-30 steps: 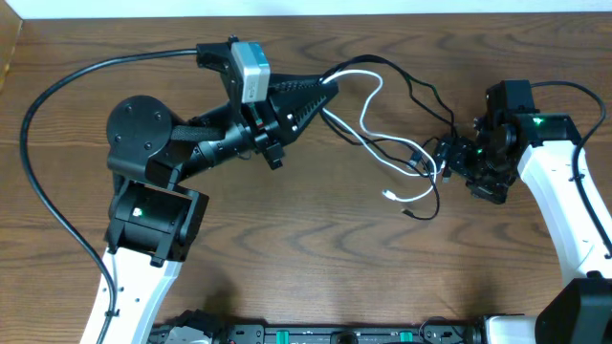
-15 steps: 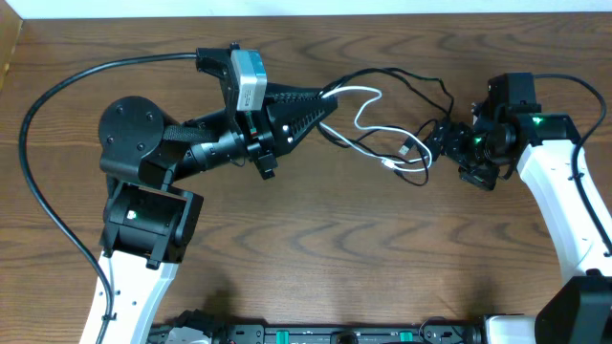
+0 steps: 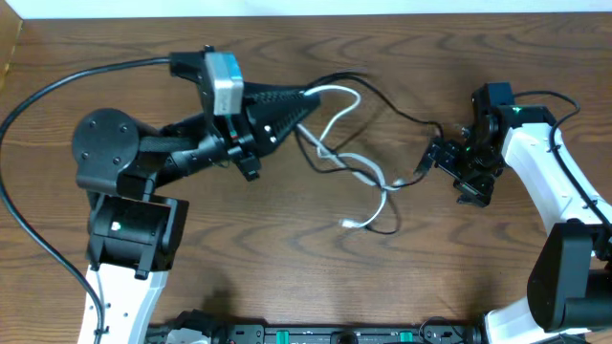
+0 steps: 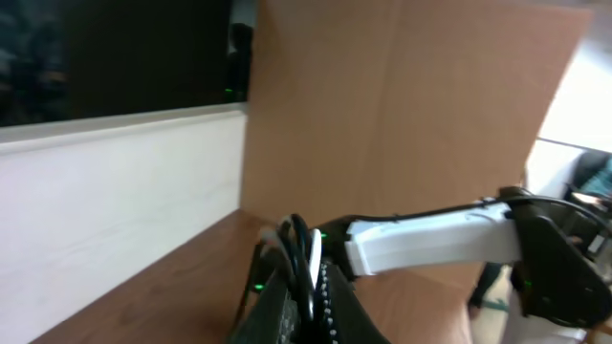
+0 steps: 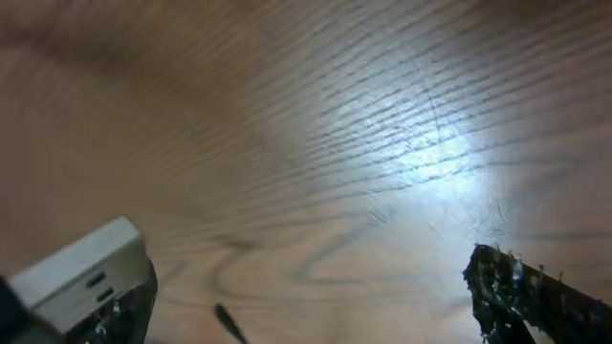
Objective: Untangle cables
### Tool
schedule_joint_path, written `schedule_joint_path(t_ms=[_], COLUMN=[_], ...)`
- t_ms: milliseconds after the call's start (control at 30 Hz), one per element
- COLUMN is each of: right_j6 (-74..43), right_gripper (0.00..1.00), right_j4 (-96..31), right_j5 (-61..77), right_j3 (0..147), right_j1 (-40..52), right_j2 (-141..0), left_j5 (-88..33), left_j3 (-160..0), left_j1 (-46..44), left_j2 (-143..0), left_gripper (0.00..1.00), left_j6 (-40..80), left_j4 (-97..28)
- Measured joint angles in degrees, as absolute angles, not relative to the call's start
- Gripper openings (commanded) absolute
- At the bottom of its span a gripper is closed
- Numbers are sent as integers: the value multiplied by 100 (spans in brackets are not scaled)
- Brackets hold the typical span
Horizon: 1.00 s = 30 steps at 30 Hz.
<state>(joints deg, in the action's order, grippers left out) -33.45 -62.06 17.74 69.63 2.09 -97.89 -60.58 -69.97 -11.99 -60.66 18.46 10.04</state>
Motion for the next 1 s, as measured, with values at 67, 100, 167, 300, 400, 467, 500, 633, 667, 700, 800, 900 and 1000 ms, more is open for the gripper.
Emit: schedule_joint_path(t_ms=[67,100,167,300,400,467,500,633,667,700,800,900,1000], right_j6=[-3336,-3328,-3326,-3323,-3214,-3033,-2926,-2480,-2405,-2342,-2193,-2119,-2073], right_gripper=[99,99,99,99,99,99,99,99,99,99,99,99,99], right_j4=[-6204,-6206,-6198,-6149,-6049,-5972,-5924,-5795,-5774,-5754,-5675,-5518,-5391], right_j5=[1778,1778,1774,1776,1876,2056,2156,2550,2609,2644,2729,2768,2797], right_j3=[6963,6963,6963,6963,6963,6963,6963,6963,6963,6960,6958,6958,6958], right_j1=[209,209,209,209,209,209,209,209,209,209,209,209,209], right_j2=[-9789,-9789,-9789,-9789,-9789,-9789,-9789,-9778,-9767,-9741,-9544,-9207,-8864], left_j5=[-6020,-6005,-6001,-5992,-5981,-5961,-5957,-5787,-5699,-5616,-5374,-5210,-5076], left_j3=[-6997,-6997,-6997,-6997,-6997,-6997,-6997,-6997,-7000,-7000,-7000,-7000,-7000], left_j1=[-1103,-1085,-1063,-1061,-1059,-1059,-1059,-1059,-1059,-1059,-1059,-1059,-1059], left_j2=[-6066,-6066,-6073,-6139,-6228,-6313,-6351,-6539,-6598,-6650,-6840,-6989,-7135], left_gripper=[7,7,8,7,7,7,7,7,7,7,8,8,8], left_j6=[1846,1848,1846,1848,1846,1846,1846,1848,1846,1848,1863,1874,1898], left_j4=[945,921,902,878,878,878,875,687,556,429,84,-119,-329])
